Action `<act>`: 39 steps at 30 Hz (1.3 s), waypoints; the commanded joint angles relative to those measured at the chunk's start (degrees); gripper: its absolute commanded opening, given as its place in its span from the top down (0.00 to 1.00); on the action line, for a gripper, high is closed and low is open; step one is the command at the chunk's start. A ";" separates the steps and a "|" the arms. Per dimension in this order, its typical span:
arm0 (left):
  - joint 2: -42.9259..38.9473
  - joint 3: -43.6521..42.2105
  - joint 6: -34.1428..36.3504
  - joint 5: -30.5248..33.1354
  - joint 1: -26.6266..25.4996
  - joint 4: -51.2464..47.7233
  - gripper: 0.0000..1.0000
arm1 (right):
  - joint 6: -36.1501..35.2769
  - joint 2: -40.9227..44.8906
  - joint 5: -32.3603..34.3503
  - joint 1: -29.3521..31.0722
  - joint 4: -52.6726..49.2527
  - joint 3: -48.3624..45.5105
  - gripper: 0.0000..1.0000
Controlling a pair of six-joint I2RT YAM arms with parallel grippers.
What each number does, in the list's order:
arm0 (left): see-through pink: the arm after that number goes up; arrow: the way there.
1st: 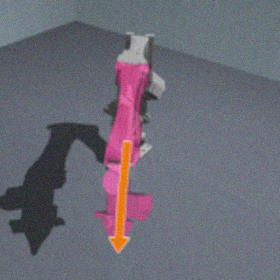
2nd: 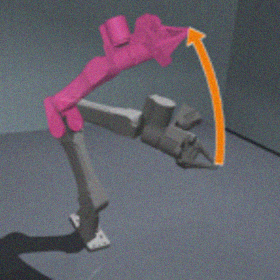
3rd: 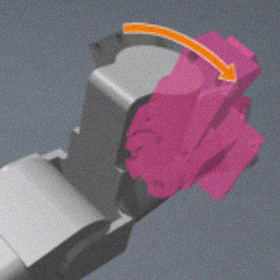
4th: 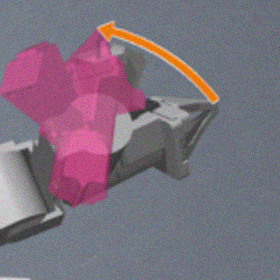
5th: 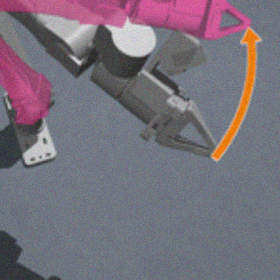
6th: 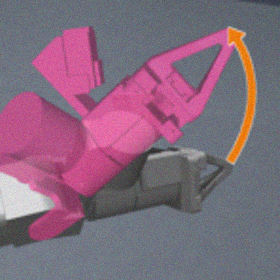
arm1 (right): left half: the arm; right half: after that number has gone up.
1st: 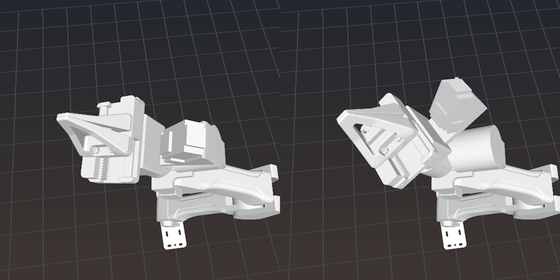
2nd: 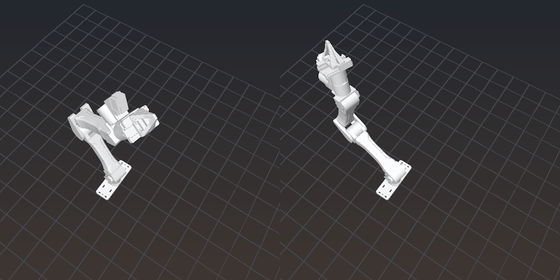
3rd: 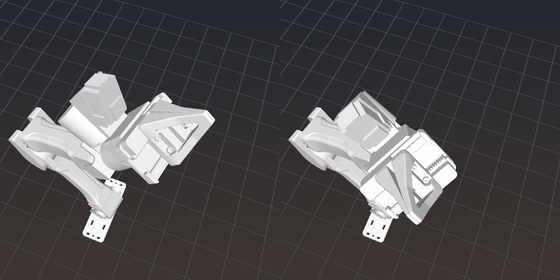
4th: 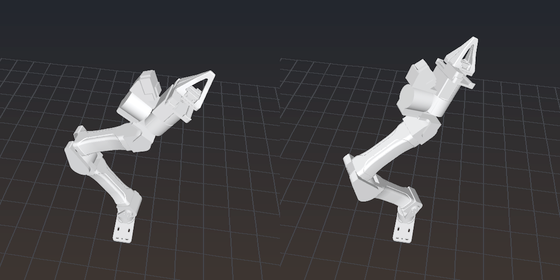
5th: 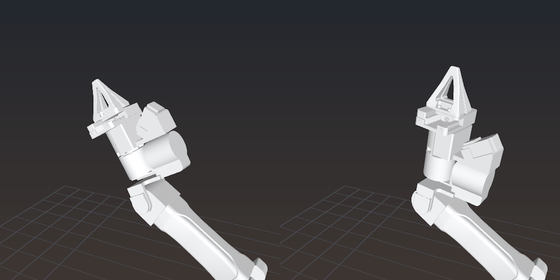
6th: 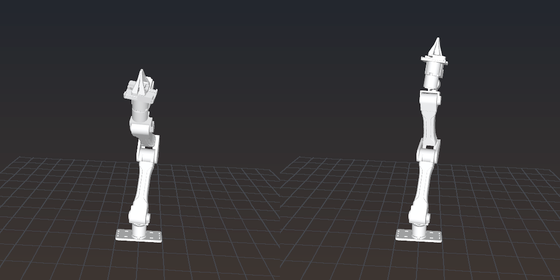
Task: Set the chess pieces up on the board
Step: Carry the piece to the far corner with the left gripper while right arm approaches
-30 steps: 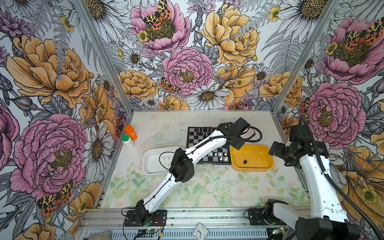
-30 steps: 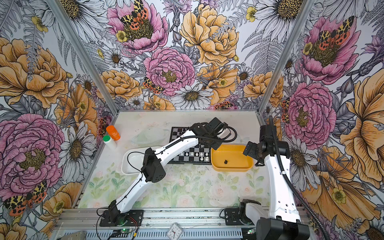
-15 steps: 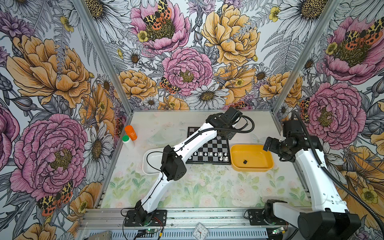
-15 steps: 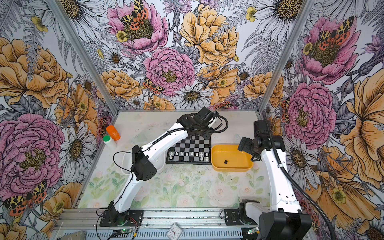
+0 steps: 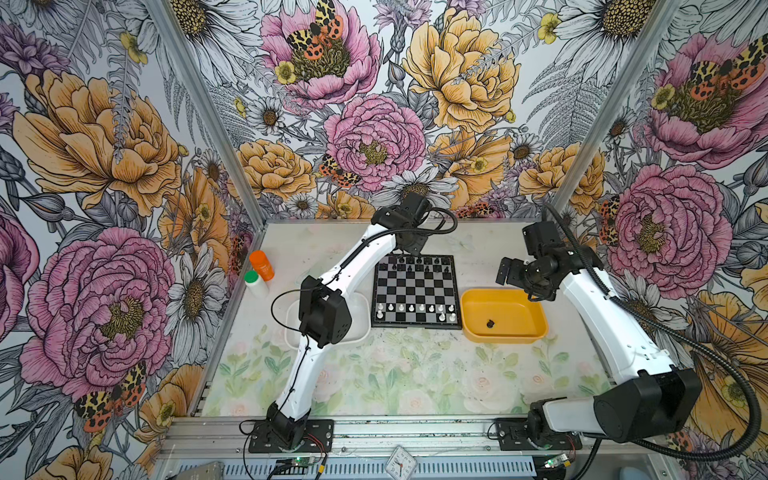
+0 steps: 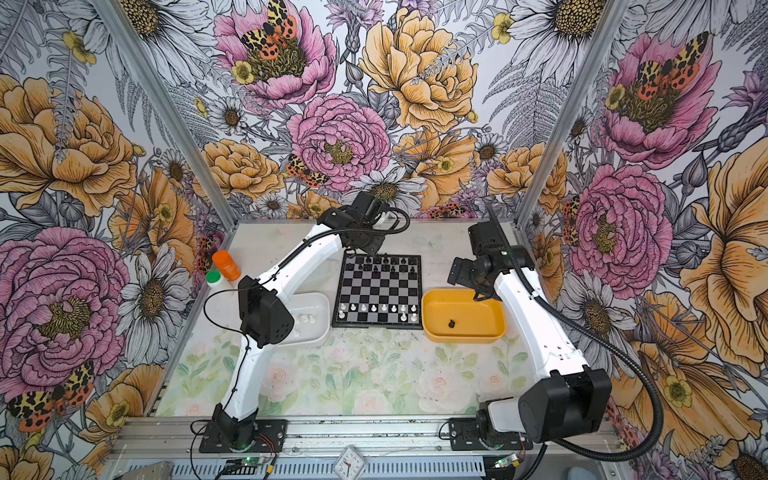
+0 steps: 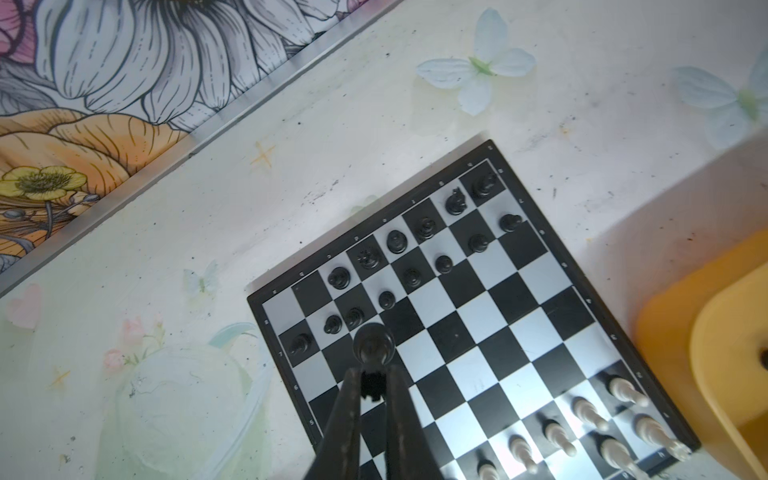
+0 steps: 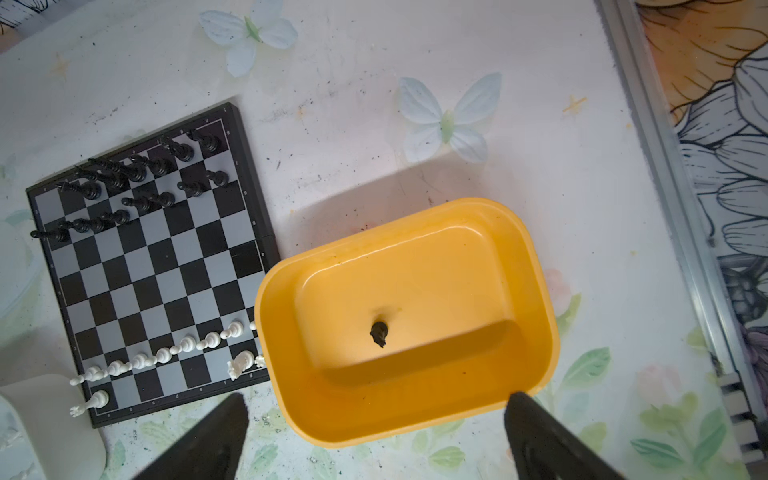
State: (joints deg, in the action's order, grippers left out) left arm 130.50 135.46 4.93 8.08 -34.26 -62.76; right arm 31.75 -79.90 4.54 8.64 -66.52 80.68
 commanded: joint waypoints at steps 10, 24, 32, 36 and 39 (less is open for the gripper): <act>2.30 -2.20 -1.38 -3.76 8.34 0.50 0.97 | 2.77 -10.40 1.84 4.81 2.61 11.45 0.02; 6.98 -2.71 -3.64 -7.38 11.71 0.54 0.97 | 2.88 -12.86 1.81 5.35 2.28 14.74 0.02; 9.66 -0.99 -4.47 -9.42 12.58 0.54 0.97 | 3.32 -12.87 2.53 5.34 2.24 14.50 0.02; 10.60 -0.60 -4.68 -9.66 12.47 0.54 0.96 | 3.27 -12.86 2.76 5.34 2.11 14.65 0.02; 11.24 0.30 -4.75 -9.66 12.46 0.58 0.96 | 3.16 -13.06 2.92 5.33 1.93 14.69 0.02</act>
State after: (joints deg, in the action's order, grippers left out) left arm 141.16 133.08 1.37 0.08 -21.74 -62.81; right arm 34.11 -92.38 6.02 13.58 -64.45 93.71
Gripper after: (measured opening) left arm 0.111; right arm 0.985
